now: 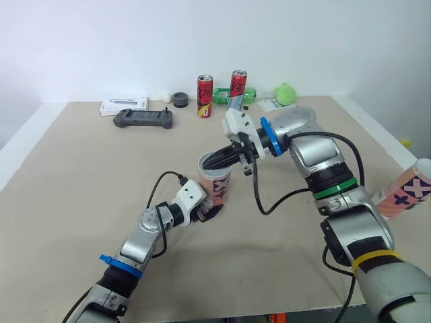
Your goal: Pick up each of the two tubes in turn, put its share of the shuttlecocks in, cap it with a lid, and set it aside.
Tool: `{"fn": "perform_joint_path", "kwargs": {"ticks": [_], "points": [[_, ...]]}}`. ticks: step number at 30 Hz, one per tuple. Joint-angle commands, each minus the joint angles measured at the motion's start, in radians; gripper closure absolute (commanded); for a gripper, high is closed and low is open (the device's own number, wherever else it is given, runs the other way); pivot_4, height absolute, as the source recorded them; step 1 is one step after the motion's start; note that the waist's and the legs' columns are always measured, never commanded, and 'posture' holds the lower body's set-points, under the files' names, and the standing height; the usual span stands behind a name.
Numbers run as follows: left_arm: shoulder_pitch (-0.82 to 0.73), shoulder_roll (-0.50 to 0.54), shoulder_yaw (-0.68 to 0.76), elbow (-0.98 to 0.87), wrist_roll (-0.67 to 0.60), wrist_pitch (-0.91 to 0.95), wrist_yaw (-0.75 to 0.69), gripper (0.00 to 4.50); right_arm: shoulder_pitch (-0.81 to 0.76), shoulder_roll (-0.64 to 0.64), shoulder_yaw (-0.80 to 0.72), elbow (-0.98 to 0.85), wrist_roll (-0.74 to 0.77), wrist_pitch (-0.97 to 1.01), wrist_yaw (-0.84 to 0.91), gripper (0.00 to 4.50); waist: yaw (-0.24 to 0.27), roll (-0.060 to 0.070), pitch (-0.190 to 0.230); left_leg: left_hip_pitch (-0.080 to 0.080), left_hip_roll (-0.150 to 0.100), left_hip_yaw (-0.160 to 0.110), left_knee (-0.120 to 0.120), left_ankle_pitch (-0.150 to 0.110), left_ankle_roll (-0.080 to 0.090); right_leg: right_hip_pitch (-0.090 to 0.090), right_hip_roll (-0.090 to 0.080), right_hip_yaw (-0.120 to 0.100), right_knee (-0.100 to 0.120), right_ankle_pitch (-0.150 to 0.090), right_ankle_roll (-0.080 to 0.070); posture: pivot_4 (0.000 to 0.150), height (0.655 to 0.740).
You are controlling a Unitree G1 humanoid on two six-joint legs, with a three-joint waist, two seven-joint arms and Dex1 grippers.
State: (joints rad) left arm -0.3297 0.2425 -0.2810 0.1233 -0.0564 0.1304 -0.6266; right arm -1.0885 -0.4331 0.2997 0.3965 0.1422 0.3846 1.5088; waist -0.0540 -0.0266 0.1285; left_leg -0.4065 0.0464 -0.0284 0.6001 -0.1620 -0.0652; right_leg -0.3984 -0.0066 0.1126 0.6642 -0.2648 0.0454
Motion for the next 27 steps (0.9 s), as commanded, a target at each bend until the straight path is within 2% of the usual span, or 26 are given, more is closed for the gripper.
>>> {"fn": "perform_joint_path", "kwargs": {"ticks": [1, 3, 6, 10, 13, 18, 20, 23, 27], "points": [[-0.002, 0.018, 0.017, 0.006, 0.004, 0.008, -0.009, 0.59, -0.008, -0.022, -0.044, -0.042, 0.063, 0.081, 0.016, 4.15, 0.000, 0.001, 0.003, -0.001, 0.000, 0.000, 0.000, 0.000, 0.000, -0.002, 0.000, 0.000, 0.000, 0.000, 0.000, 0.150, 0.7400], [-0.006, 0.021, 0.024, 0.006, -0.006, 0.007, -0.022, 0.01, -0.019, -0.037, -0.091, -0.081, 0.117, 0.133, 0.002, 3.50, 0.001, 0.002, 0.007, -0.005, 0.000, 0.000, -0.001, 0.001, 0.002, -0.005, 0.001, 0.000, 0.000, 0.000, 0.000, 0.150, 0.7400], [-0.010, 0.030, 0.024, 0.001, -0.018, 0.010, -0.049, 0.00, -0.025, -0.041, -0.188, -0.133, 0.209, 0.215, -0.055, 2.09, 0.005, 0.008, 0.014, -0.018, 0.000, -0.002, -0.001, 0.002, 0.004, -0.011, 0.003, 0.000, 0.001, 0.001, 0.002, 0.150, 0.7400], [-0.006, 0.047, 0.022, -0.018, -0.034, 0.020, -0.087, 0.00, -0.002, -0.057, -0.303, -0.218, 0.319, 0.321, -0.137, 0.05, 0.006, 0.010, 0.018, -0.021, 0.000, -0.005, -0.001, -0.002, 0.010, -0.011, 0.004, 0.000, 0.001, -0.002, 0.006, 0.150, 0.7400], [0.013, 0.083, 0.034, -0.062, -0.052, 0.039, -0.123, 0.00, 0.070, -0.109, -0.380, -0.318, 0.392, 0.396, -0.189, 0.05, 0.005, 0.008, 0.020, -0.021, -0.001, -0.005, -0.001, -0.004, 0.011, -0.010, 0.005, 0.000, 0.001, -0.005, 0.006, 0.150, 0.7400], [0.107, 0.239, 0.124, -0.201, -0.152, 0.099, -0.238, 0.00, 0.342, -0.189, -0.447, -0.504, 0.435, 0.442, -0.293, 0.05, 0.002, 0.005, 0.023, -0.021, 0.000, -0.004, -0.001, -0.009, 0.015, -0.010, 0.005, 0.001, 0.001, -0.010, 0.005, 0.150, 0.7400], [0.138, 0.296, 0.174, -0.233, -0.214, 0.119, -0.290, 0.00, 0.467, -0.194, -0.446, -0.559, 0.414, 0.400, -0.337, 0.05, 0.000, 0.005, 0.023, -0.020, 0.001, -0.005, -0.001, -0.011, 0.018, -0.010, 0.006, 0.000, 0.001, -0.012, 0.003, 0.150, 0.7400], [0.110, 0.321, 0.221, -0.227, -0.278, 0.150, -0.321, 0.00, 0.618, -0.173, -0.413, -0.606, 0.370, 0.314, -0.401, 0.05, 0.005, 0.009, 0.031, -0.020, 0.001, -0.004, -0.001, -0.013, 0.019, -0.010, 0.005, 0.000, 0.002, -0.014, 0.003, 0.150, 0.7400], [0.032, 0.307, 0.196, -0.245, -0.358, 0.248, -0.386, 0.00, 0.747, -0.048, -0.348, -0.518, 0.271, 0.088, -0.494, 0.05, 0.005, 0.003, 0.037, -0.021, 0.001, -0.005, 0.002, -0.012, 0.018, -0.009, 0.005, -0.001, 0.002, -0.012, 0.005, 0.150, 0.7400]]}}
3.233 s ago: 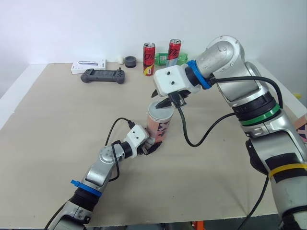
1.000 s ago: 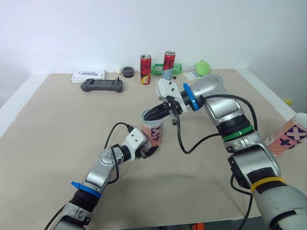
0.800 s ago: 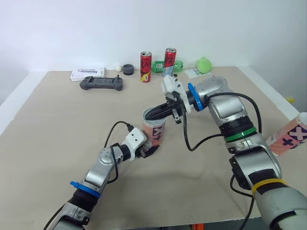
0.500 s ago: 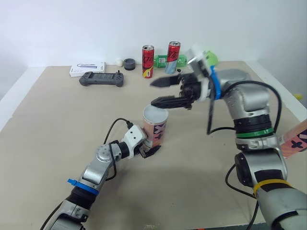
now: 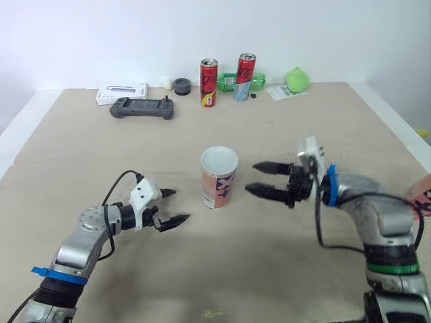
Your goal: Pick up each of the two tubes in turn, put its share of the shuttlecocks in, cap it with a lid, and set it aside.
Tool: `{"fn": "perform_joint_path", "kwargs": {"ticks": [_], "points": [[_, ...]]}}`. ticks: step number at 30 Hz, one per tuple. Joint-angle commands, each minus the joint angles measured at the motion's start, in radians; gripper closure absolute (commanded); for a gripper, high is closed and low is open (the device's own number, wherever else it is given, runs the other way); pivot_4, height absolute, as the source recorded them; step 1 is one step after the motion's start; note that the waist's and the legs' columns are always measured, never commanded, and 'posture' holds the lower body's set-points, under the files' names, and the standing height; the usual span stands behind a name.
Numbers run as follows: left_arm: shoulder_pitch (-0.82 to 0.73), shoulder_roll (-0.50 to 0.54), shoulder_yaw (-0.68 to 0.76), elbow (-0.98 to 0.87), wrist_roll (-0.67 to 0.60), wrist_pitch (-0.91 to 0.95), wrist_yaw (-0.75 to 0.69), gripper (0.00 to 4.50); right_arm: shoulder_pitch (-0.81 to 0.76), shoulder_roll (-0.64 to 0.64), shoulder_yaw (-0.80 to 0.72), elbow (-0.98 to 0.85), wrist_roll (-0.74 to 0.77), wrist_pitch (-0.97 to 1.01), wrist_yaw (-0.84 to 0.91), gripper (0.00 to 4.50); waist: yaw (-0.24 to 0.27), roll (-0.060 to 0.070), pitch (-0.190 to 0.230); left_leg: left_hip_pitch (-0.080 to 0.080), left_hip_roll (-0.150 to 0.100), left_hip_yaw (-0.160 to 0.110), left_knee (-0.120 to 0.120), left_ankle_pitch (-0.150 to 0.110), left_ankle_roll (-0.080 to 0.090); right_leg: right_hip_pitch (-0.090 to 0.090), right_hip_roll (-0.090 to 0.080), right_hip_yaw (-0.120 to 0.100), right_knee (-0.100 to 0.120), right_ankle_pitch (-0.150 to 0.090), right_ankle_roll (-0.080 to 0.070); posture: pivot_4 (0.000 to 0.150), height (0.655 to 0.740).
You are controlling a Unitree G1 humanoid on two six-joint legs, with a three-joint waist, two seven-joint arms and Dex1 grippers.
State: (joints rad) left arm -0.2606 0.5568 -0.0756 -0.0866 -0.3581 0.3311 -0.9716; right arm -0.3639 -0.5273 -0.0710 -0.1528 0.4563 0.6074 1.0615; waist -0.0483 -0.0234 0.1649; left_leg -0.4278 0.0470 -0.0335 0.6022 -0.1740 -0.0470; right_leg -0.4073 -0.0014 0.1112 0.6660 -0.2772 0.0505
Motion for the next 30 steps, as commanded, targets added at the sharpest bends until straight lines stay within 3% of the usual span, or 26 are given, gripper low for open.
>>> {"fn": "perform_joint_path", "kwargs": {"ticks": [1, 5, 19, 30], "points": [[-0.046, -0.010, -0.026, -0.034, -0.053, 0.054, -0.052, 0.00, 0.035, 0.062, 0.040, 0.055, -0.062, -0.176, -0.050, 0.05, -0.001, 0.000, 0.001, 0.000, 0.000, 0.000, 0.001, 0.000, 0.000, 0.000, 0.000, 0.000, 0.000, 0.001, 0.001, 0.150, 0.7400], [-0.090, -0.032, -0.067, -0.012, -0.037, 0.062, -0.067, 0.00, 0.046, 0.104, 0.106, 0.112, -0.109, -0.279, -0.059, 0.05, -0.001, -0.001, 0.004, -0.001, -0.001, 0.002, 0.001, 0.001, -0.001, 0.000, -0.002, 0.002, -0.001, 0.002, 0.003, 0.150, 0.7400], [-0.142, -0.090, -0.109, 0.009, -0.024, 0.082, -0.060, 0.00, -0.014, 0.170, 0.228, 0.198, -0.167, -0.355, -0.072, 0.05, 0.000, -0.002, 0.008, 0.000, 0.001, 0.000, 0.002, 0.001, -0.002, 0.000, 0.001, 0.001, 0.000, 0.003, 0.000, 0.150, 0.7400], [-0.120, -0.095, -0.114, -0.008, -0.022, 0.093, -0.050, 0.00, -0.083, 0.221, 0.247, 0.305, -0.205, -0.408, -0.084, 0.05, -0.001, -0.002, 0.008, 0.000, 0.001, 0.000, 0.003, 0.002, -0.002, 0.001, 0.002, 0.001, 0.001, 0.006, 0.000, 0.150, 0.7400]]}}
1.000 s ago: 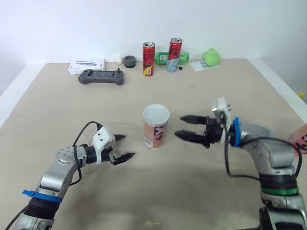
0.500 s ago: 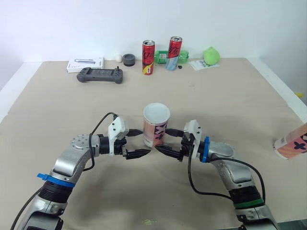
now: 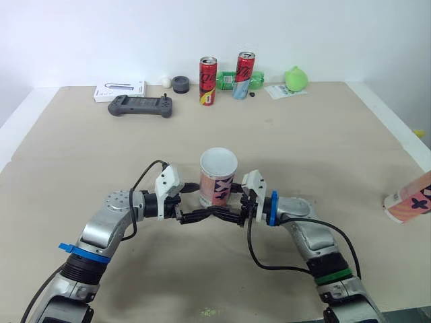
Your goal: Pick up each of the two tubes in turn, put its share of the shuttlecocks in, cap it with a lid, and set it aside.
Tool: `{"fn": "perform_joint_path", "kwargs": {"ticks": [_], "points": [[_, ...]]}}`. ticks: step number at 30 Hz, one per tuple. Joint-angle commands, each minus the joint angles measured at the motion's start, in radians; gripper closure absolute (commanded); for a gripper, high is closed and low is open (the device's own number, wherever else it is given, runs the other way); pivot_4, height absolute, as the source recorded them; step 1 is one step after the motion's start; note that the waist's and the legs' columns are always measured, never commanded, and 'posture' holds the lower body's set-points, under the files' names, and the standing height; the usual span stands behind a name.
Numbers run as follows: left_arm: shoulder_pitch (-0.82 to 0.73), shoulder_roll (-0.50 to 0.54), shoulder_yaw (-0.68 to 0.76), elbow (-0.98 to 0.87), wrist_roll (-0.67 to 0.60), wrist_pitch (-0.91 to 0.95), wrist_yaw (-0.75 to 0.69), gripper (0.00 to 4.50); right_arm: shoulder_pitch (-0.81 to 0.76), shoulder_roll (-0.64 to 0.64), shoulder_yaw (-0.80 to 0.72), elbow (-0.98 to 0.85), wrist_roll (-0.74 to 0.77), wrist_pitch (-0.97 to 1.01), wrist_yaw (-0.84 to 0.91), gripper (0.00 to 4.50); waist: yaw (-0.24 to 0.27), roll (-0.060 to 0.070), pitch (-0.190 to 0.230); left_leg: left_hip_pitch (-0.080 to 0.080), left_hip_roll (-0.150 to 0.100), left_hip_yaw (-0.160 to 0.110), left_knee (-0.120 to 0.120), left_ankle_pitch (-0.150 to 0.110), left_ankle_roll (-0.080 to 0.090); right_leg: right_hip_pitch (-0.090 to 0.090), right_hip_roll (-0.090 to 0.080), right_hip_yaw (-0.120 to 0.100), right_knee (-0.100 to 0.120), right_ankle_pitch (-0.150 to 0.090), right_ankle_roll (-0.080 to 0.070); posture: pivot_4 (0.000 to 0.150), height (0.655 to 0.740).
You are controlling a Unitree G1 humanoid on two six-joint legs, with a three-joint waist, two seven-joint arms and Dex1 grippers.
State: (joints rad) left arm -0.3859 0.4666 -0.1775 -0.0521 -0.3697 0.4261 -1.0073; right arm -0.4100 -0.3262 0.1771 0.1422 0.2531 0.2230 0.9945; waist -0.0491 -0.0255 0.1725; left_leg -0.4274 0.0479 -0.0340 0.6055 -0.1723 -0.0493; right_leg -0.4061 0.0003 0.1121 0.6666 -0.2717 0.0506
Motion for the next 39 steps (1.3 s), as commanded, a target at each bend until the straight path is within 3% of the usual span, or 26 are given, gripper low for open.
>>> {"fn": "perform_joint_path", "kwargs": {"ticks": [1, 2, 6, 12, 16, 21, 25, 34, 39], "points": [[0.007, -0.001, -0.008, -0.041, -0.008, -0.004, -0.013, 0.00, -0.038, 0.021, -0.002, 0.014, -0.002, -0.027, -0.016, 0.05, 0.000, 0.000, 0.000, 0.000, 0.000, 0.000, 0.000, 0.000, 0.000, 0.000, 0.000, 0.000, 0.000, 0.000, 0.000, 0.150, 0.7400], [0.008, 0.002, -0.002, -0.039, -0.006, -0.007, -0.010, 0.00, -0.040, 0.021, -0.004, 0.016, -0.001, -0.029, -0.015, 0.05, 0.000, 0.000, 0.000, 0.000, 0.000, 0.000, 0.000, 0.000, 0.000, 0.000, 0.000, 0.000, 0.000, 0.000, 0.000, 0.150, 0.7400], [0.010, 0.023, 0.039, -0.033, -0.010, -0.013, 0.000, 0.00, -0.033, 0.015, -0.010, 0.005, 0.006, -0.027, -0.011, 0.83, 0.000, 0.000, 0.000, 0.000, 0.000, 0.000, 0.000, 0.001, -0.002, 0.000, 0.000, 0.000, 0.000, 0.001, 0.000, 0.150, 0.7400], [0.017, 0.087, 0.133, -0.094, -0.061, 0.028, 0.004, 0.00, 0.006, -0.017, -0.072, -0.065, 0.052, 0.004, -0.041, 0.83, 0.001, 0.000, 0.000, 0.000, 0.000, 0.000, 0.000, 0.001, -0.002, 0.000, 0.000, 0.000, 0.001, 0.001, 0.000, 0.150, 0.7400], [-0.002, 0.083, 0.174, -0.110, -0.086, 0.039, 0.036, 0.00, 0.044, -0.008, -0.252, -0.117, 0.086, -0.001, -0.237, 0.83, 0.004, 0.000, 0.000, -0.001, 0.000, 0.000, 0.000, 0.001, -0.002, 0.000, -0.001, 0.000, 0.000, 0.001, 0.000, 0.150, 0.7400], [-0.033, 0.007, 0.152, -0.125, -0.083, 0.027, 0.102, 0.00, 0.083, 0.037, -0.474, -0.146, 0.054, 0.012, -0.599, 0.83, 0.003, 0.000, 0.000, -0.002, -0.002, 0.000, 0.003, 0.002, -0.002, 0.001, -0.003, 0.000, 0.000, 0.003, 0.001, 0.150, 0.7400], [-0.031, -0.058, 0.096, -0.141, -0.072, 0.027, 0.131, 0.00, 0.044, 0.021, -0.599, -0.022, -0.018, -0.001, -0.865, 0.83, 0.001, 0.000, 0.000, -0.001, -0.002, 0.001, 0.002, 0.002, -0.002, 0.000, -0.002, 0.001, 0.001, 0.003, 0.001, 0.150, 0.7400], [-0.032, -0.097, 0.078, -0.136, -0.057, 0.009, 0.164, 0.00, -0.042, -0.047, -0.690, 0.184, -0.037, -0.033, -1.027, 0.83, -0.002, 0.001, 0.000, 0.001, -0.002, 0.004, 0.002, 0.003, -0.001, 0.000, -0.001, 0.005, 0.001, 0.006, 0.000, 0.150, 0.7400], [-0.011, -0.096, 0.072, -0.155, -0.056, 0.009, 0.179, 0.00, -0.043, -0.033, -0.698, 0.225, 0.014, 0.022, -1.026, 0.83, -0.001, 0.001, 0.000, 0.000, -0.002, 0.004, 0.002, 0.003, 0.000, 0.001, -0.002, 0.005, 0.001, 0.006, 0.000, 0.150, 0.7400]]}}
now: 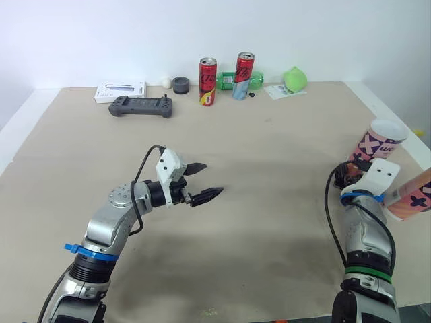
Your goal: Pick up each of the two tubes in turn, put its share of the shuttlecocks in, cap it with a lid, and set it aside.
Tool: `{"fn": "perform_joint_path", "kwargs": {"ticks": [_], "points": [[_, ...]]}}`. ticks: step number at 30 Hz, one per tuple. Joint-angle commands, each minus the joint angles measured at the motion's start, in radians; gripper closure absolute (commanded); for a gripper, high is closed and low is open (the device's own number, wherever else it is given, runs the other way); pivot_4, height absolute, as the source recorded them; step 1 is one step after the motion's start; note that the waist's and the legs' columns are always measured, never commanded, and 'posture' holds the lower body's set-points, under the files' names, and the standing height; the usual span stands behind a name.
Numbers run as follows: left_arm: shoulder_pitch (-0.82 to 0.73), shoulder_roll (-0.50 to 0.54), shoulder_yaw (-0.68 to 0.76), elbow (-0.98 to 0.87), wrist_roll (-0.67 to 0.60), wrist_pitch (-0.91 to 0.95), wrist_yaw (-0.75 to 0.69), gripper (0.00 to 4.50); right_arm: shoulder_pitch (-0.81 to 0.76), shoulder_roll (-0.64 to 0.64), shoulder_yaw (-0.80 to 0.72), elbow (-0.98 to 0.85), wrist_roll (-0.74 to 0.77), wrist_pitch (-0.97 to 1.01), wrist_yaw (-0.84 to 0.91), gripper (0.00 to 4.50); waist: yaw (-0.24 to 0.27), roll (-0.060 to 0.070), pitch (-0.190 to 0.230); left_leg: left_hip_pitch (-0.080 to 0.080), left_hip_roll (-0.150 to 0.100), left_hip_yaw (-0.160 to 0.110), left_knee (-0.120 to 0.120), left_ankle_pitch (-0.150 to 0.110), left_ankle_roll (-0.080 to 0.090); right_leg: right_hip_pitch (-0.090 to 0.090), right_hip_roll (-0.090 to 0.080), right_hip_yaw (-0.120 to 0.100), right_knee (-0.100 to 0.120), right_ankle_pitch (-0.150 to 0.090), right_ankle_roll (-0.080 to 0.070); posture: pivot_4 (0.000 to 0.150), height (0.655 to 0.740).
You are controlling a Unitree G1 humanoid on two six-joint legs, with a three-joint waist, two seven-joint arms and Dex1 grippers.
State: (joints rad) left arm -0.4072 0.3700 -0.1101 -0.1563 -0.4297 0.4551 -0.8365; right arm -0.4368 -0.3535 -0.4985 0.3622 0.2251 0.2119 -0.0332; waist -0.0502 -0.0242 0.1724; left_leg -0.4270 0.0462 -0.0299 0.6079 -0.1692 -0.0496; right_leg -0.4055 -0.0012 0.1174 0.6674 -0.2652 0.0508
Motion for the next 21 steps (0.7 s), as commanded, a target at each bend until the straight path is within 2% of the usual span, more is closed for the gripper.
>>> {"fn": "perform_joint_path", "kwargs": {"ticks": [1, 4, 5, 6, 12, 17, 21], "points": [[0.014, 0.002, 0.004, -0.053, 0.004, -0.020, 0.012, 0.00, -0.011, -0.003, -0.019, -0.001, 0.048, 0.042, 0.006, 0.83, 0.000, 0.000, 0.000, 0.000, 0.000, 0.000, 0.000, 0.000, 0.000, 0.001, 0.000, 0.000, 0.000, 0.000, 0.000, 0.150, 0.7400], [0.018, 0.006, 0.007, -0.055, 0.004, -0.019, 0.017, 0.00, 0.013, 0.002, -0.008, -0.039, 0.059, 0.074, 0.015, 0.83, 0.000, 0.000, 0.000, 0.001, 0.000, 0.000, 0.000, 0.000, 0.000, 0.001, 0.000, 0.000, 0.000, 0.000, 0.001, 0.150, 0.7400], [0.019, 0.007, 0.007, -0.055, 0.004, -0.018, 0.018, 0.00, 0.023, 0.002, -0.004, -0.050, 0.063, 0.085, 0.019, 0.20, 0.000, 0.000, 0.000, 0.001, 0.000, 0.000, 0.000, 0.000, 0.000, 0.001, 0.000, 0.000, 0.000, -0.001, 0.002, 0.150, 0.7400], [0.019, 0.008, 0.007, -0.056, 0.003, -0.017, 0.019, 0.00, 0.032, 0.002, -0.002, -0.061, 0.065, 0.097, 0.021, 0.07, 0.000, 0.000, 0.000, 0.002, 0.000, 0.000, 0.000, 0.000, 0.000, 0.002, 0.000, 0.000, 0.000, -0.001, 0.003, 0.150, 0.7400], [0.024, 0.021, 0.003, -0.048, 0.015, -0.020, 0.024, 0.00, 0.115, 0.005, 0.008, -0.174, 0.075, 0.180, 0.034, 0.07, 0.001, 0.000, -0.001, 0.002, 0.000, 0.000, 0.000, 0.000, 0.001, 0.002, 0.000, 0.000, 0.000, -0.001, 0.004, 0.150, 0.7400], [0.042, 0.016, 0.026, -0.046, 0.024, -0.020, 0.059, 0.00, 0.245, 0.008, 0.029, -0.396, 0.099, 0.259, 0.062, 0.07, 0.002, 0.000, -0.001, 0.002, 0.000, -0.001, 0.000, 0.000, 0.001, 0.002, 0.000, 0.000, 0.000, -0.002, 0.004, 0.150, 0.7400], [0.093, 0.016, 0.090, -0.036, 0.068, -0.065, 0.156, 0.00, 0.384, -0.029, 0.149, -0.657, 0.190, 0.264, 0.292, 0.07, -0.002, 0.002, -0.001, 0.001, 0.000, 0.000, 0.000, 0.000, 0.000, 0.001, 0.000, 0.000, 0.000, -0.002, 0.004, 0.150, 0.7400]]}}
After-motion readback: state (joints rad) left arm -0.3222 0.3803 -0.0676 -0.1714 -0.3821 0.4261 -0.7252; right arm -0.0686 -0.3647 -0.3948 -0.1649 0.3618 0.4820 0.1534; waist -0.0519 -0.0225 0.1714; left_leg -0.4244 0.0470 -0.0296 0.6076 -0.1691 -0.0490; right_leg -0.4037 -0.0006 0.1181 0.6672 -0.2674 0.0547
